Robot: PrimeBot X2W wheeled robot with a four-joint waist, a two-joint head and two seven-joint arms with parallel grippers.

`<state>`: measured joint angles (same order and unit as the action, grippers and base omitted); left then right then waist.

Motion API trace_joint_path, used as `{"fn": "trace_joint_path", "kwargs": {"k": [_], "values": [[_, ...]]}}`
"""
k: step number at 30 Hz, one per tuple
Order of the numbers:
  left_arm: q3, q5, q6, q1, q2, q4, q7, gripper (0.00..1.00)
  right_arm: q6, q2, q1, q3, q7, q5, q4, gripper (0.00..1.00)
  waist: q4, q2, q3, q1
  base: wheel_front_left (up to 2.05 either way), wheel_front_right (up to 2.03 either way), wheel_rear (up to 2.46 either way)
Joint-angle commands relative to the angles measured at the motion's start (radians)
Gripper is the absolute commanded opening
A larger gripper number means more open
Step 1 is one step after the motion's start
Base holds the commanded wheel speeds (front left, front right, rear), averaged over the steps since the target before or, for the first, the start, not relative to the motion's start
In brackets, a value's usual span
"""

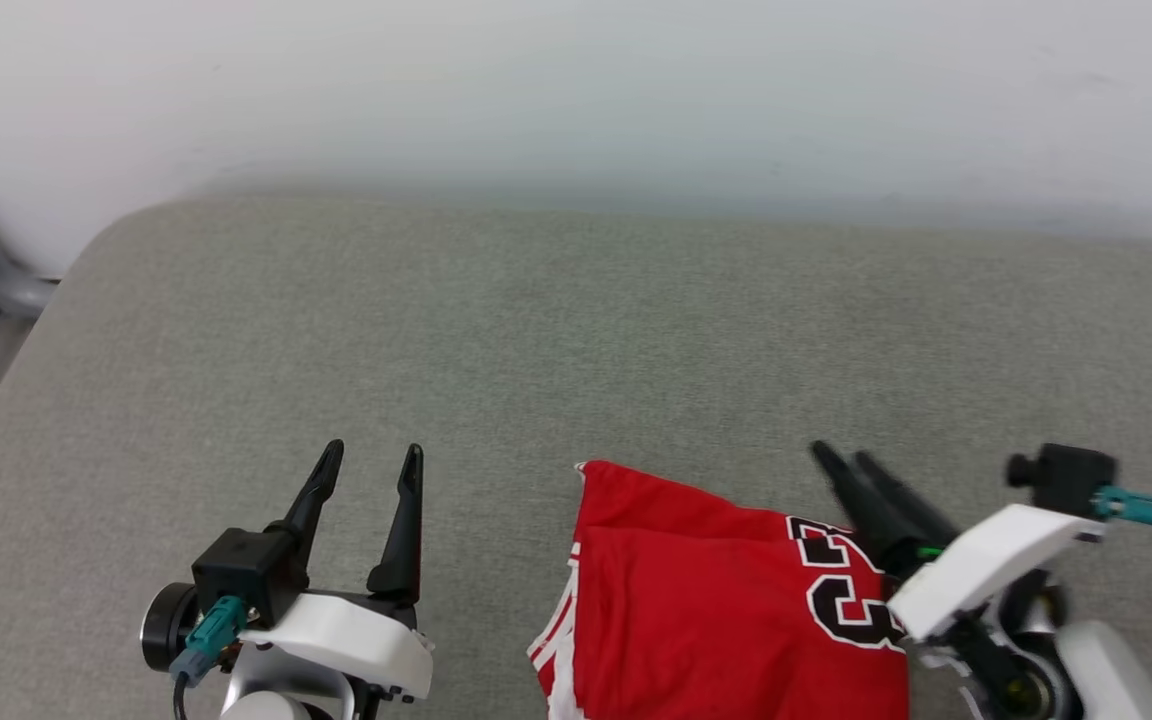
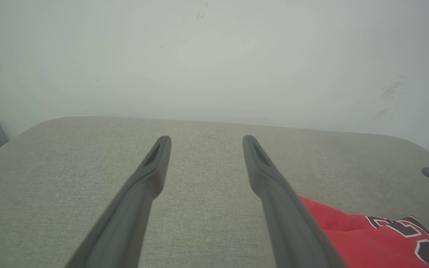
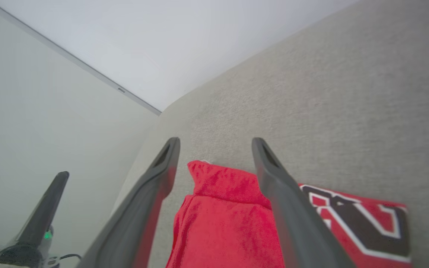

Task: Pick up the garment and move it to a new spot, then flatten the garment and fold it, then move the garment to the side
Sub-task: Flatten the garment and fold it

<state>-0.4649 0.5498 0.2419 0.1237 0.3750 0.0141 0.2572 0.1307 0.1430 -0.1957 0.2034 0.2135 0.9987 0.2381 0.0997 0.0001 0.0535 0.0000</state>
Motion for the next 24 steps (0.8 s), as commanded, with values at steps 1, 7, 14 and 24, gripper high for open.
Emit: {"fn": "trace_joint_path", "kwargs": {"k": [1,7,14,24], "values": [[0.009,0.002,0.006,-0.013,0.003,0.002,0.003,1.00,0.000,0.033,0.024,-0.029,-0.067,-0.104,-0.017,1.00,-0.030,-0.0001,-0.019,0.0000,0.00,0.00,0.00],[0.037,-0.001,0.020,-0.036,0.010,0.006,0.007,1.00,0.000,0.089,0.082,-0.179,-0.218,-0.428,-0.098,1.00,-0.082,-0.0001,-0.044,0.0000,0.00,0.00,0.00],[0.067,-0.021,0.034,-0.068,0.012,0.000,0.009,1.00,0.000,0.055,0.177,-0.286,-0.245,-0.644,-0.261,1.00,-0.124,-0.0001,-0.066,0.0000,0.00,0.00,0.00],[0.106,-0.041,0.028,-0.125,-0.010,0.013,0.009,1.00,-0.001,-0.024,0.319,-0.317,-0.181,-0.755,-0.441,1.00,-0.141,-0.0001,-0.090,0.0000,0.00,0.00,0.00]]}}
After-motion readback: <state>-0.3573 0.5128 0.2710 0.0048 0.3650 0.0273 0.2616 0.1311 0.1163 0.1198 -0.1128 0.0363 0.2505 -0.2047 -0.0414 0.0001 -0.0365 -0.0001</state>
